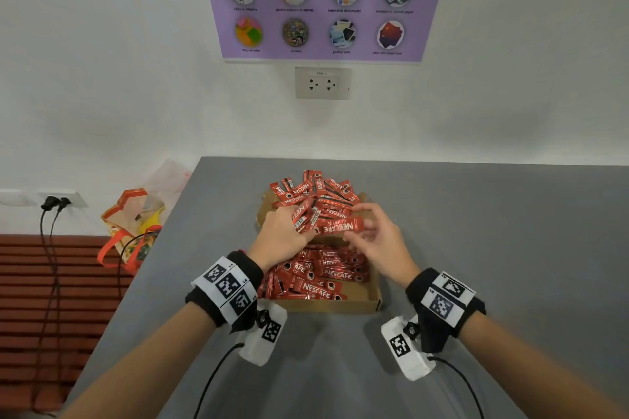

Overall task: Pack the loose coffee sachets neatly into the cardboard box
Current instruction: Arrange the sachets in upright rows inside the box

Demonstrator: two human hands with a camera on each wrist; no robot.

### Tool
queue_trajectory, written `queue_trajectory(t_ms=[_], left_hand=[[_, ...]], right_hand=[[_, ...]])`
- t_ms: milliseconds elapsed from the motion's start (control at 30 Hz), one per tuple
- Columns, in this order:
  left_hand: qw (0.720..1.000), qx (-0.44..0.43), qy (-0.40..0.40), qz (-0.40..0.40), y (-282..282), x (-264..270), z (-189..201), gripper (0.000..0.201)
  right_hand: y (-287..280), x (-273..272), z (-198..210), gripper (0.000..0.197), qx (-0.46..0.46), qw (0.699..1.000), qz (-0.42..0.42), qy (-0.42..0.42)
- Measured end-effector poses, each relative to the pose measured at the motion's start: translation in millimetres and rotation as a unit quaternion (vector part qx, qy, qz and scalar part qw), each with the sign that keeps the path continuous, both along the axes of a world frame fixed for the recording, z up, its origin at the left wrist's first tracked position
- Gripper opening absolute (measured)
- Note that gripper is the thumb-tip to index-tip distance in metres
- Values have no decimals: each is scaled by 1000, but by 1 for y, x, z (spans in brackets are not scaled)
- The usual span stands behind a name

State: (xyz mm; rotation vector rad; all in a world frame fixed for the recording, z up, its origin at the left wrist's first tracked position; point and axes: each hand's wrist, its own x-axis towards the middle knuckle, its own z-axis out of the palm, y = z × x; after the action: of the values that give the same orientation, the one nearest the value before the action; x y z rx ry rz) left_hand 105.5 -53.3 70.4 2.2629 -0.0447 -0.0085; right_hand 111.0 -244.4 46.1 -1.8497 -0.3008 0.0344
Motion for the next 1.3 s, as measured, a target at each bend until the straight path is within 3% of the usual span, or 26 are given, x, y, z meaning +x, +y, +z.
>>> queue_trajectory(t_ms=[67,267,333,433,533,633,833,1033,1133,1200,1300], left_hand=[[1000,-22,10,7,-2,-1,0,13],[997,-78,10,-24,-19,-7,-4,18],[999,-34,-17,-27,-18,-7,-3,14],[995,71,-37,-62,-7,-2,0,12],[964,155,70,-205,1,0,5,12],[925,225,157,-263,2,-3,4,20],[900,322,172,-237,3,-8,-3,28],[898,418,65,-125,3,-12,14,17],[913,386,34,-127,2,-10,18,17],[922,333,56,-191,-2,-9,17,13],[907,278,106,-300,-13,-14,6,8]], right_hand=[[4,-1,2,38,21,999,-36,-25],[12,-1,5,20,34,997,-40,-63],[5,2,4,16,-13,998,-28,-58],[-7,7,1,13,-159,985,62,-25],[-9,3,-2,16,-280,950,137,-7],[-7,1,-7,21,-331,928,174,0],[-5,9,-13,14,-357,923,142,6],[-2,9,-16,4,-372,919,133,-5],[2,6,-20,5,-405,902,143,-43],[4,5,-22,7,-419,895,142,-54],[6,4,-22,8,-433,889,133,-74]])
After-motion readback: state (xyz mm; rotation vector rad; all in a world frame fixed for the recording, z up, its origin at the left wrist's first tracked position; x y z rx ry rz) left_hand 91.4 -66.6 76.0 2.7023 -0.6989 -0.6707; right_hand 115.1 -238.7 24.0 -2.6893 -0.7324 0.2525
